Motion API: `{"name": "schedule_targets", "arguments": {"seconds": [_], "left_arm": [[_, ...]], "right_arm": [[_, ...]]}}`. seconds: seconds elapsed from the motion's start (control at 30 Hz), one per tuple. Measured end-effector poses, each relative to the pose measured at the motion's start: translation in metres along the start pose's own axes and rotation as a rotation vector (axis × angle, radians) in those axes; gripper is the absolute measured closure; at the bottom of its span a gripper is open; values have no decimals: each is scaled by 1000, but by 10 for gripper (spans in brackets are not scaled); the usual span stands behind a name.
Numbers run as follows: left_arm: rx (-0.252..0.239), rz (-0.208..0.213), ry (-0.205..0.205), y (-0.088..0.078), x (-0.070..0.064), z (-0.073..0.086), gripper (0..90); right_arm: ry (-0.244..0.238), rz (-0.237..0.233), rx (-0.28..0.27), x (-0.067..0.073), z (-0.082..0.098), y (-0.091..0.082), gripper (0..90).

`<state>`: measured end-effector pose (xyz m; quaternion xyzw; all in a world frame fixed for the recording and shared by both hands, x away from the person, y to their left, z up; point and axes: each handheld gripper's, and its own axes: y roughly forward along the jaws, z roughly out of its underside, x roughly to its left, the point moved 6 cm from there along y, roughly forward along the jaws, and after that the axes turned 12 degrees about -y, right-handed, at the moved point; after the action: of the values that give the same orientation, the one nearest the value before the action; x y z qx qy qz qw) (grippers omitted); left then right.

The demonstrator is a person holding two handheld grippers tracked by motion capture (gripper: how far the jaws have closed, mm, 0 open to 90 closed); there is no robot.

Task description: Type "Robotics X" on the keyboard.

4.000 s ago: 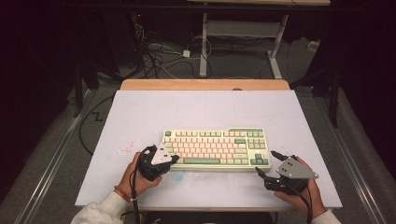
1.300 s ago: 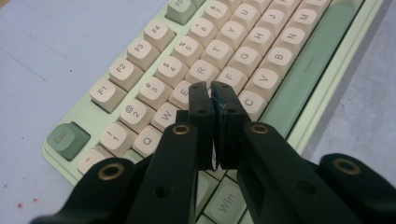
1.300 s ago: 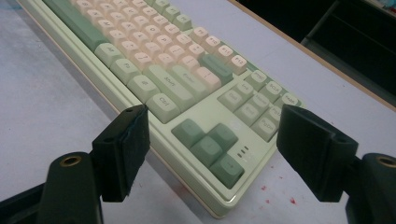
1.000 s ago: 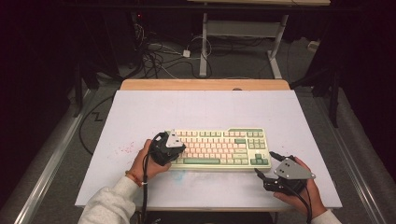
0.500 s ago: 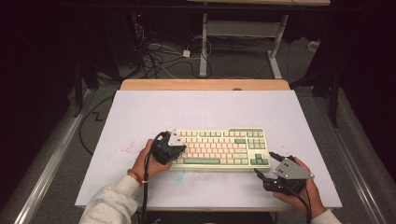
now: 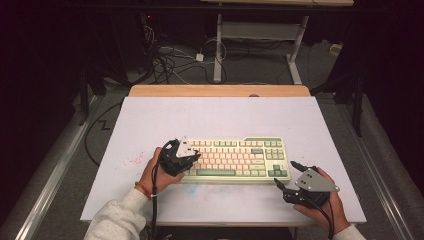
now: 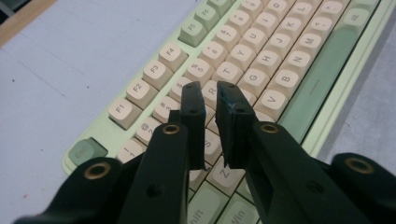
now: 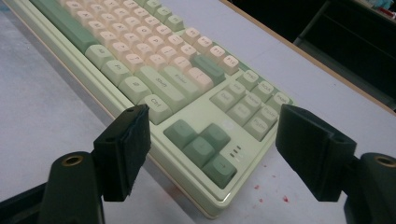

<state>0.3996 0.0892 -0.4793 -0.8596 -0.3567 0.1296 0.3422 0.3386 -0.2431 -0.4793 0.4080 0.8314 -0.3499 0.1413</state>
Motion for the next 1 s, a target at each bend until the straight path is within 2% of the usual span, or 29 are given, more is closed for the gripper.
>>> {"name": "schedule_targets", "arguments": {"seconds": [0.27, 0.3, 0.47, 0.63, 0.7, 0.77, 0.8, 1.0], "left_arm": [[-36, -8, -4, -5, 0, -3, 623], [-40, -24, -4, -5, 1, -4, 594], [-65, -34, 2, -7, -2, -5, 510], [-81, -55, -5, -9, -3, -6, 378], [-93, -50, -9, -10, -4, -6, 336], [-105, -71, -3, -11, -3, -7, 299], [-105, -60, -9, -11, -4, -6, 275], [-136, -62, 15, -17, -7, -5, 212]], "right_arm": [[-4, -10, 6, 1, 1, 1, 264], [-5, -9, 6, 1, 1, 1, 264], [-5, -13, 6, 1, 1, 1, 263], [-8, -16, 7, 2, 1, 1, 263], [-7, -16, 6, 2, 1, 1, 263], [-6, -16, 5, 2, 1, 1, 263], [-6, -16, 5, 2, 1, 1, 262], [-7, -17, 5, 2, 0, 0, 261]]}}
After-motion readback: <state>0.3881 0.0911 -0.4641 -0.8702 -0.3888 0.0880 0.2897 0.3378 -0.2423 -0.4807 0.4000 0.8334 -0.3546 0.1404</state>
